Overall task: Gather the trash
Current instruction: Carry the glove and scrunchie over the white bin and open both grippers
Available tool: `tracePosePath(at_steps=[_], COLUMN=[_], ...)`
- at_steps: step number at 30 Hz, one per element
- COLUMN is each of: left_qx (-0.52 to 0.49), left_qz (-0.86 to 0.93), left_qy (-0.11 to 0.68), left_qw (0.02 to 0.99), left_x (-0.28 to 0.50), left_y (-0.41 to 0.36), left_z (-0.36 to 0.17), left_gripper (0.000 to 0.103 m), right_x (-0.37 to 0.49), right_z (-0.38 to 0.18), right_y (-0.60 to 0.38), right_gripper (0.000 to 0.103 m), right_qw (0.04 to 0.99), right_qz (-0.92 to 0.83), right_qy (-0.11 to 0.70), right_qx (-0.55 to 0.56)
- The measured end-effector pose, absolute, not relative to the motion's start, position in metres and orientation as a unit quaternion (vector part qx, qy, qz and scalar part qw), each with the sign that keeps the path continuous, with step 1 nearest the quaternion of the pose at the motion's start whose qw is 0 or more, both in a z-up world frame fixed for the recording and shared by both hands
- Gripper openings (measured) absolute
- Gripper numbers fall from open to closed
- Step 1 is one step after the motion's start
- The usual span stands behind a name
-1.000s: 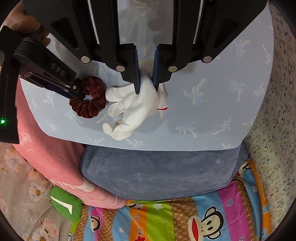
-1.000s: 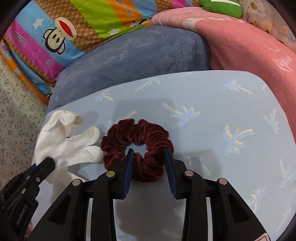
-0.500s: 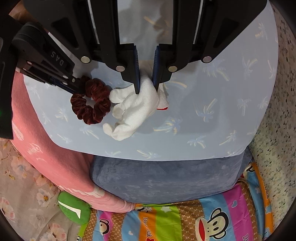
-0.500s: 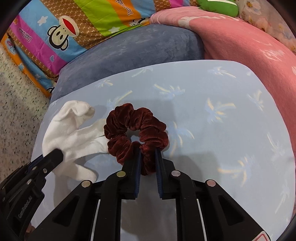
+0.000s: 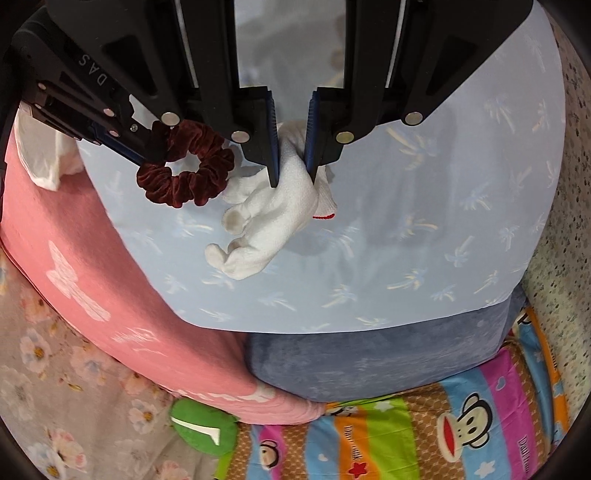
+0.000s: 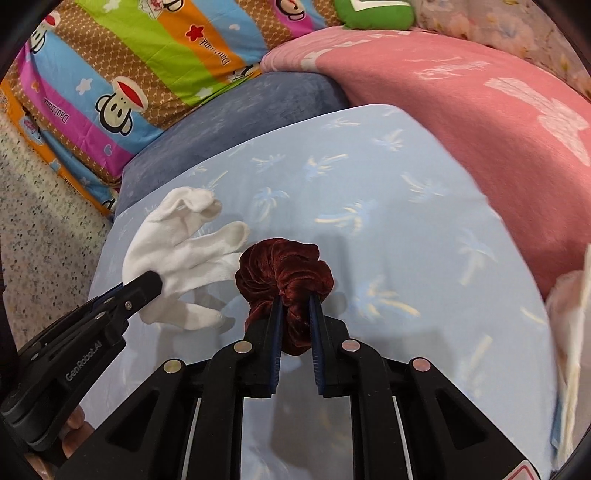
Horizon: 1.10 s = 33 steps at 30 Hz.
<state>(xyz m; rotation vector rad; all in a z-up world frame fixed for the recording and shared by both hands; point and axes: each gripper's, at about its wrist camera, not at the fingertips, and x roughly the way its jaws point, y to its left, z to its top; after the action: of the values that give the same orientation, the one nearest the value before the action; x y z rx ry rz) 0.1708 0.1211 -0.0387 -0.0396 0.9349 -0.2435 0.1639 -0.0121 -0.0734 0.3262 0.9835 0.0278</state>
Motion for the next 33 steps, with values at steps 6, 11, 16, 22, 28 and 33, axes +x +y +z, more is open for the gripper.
tracePosePath(at_steps=[6,11,16,22,28,33], left_qx=[-0.001,0.017,0.035,0.056,0.077,0.095], left_qz=[-0.15,-0.175,-0.198,-0.223,-0.249,-0.271], left_qy=[0.442,0.432,0.42,0.407,0.395,0.388], left_qw=[0.884,0.885,0.885,0.884,0.881,0.876], left_x=[0.141,0.118,0.097,0.076,0.058,0.047], left_y=[0.085,0.055,0.027,-0.005,-0.038,-0.065], left_z=[-0.028,-0.019,-0.01,0.0,0.009,0.013], left_gripper=[0.013,0.013,0.013,0.013,0.013,0.013], right_x=[0.116,0.084,0.057,0.026,-0.001,-0.023], right_z=[-0.057,-0.042,-0.029,-0.016,-0.008,-0.006], right_y=[-0.044,-0.071,-0.095,-0.13,-0.165,-0.194], right_gripper=[0.013,0.013,0.013,0.013,0.013,0.013], right_qw=[0.877,0.885,0.891,0.896,0.898,0.897], right_qz=[-0.009,-0.025,-0.042,-0.065,-0.091,-0.114], right_qy=[0.45,0.432,0.413,0.393,0.376,0.362], right_qx=[0.165,0.172,0.181,0.195,0.212,0.228])
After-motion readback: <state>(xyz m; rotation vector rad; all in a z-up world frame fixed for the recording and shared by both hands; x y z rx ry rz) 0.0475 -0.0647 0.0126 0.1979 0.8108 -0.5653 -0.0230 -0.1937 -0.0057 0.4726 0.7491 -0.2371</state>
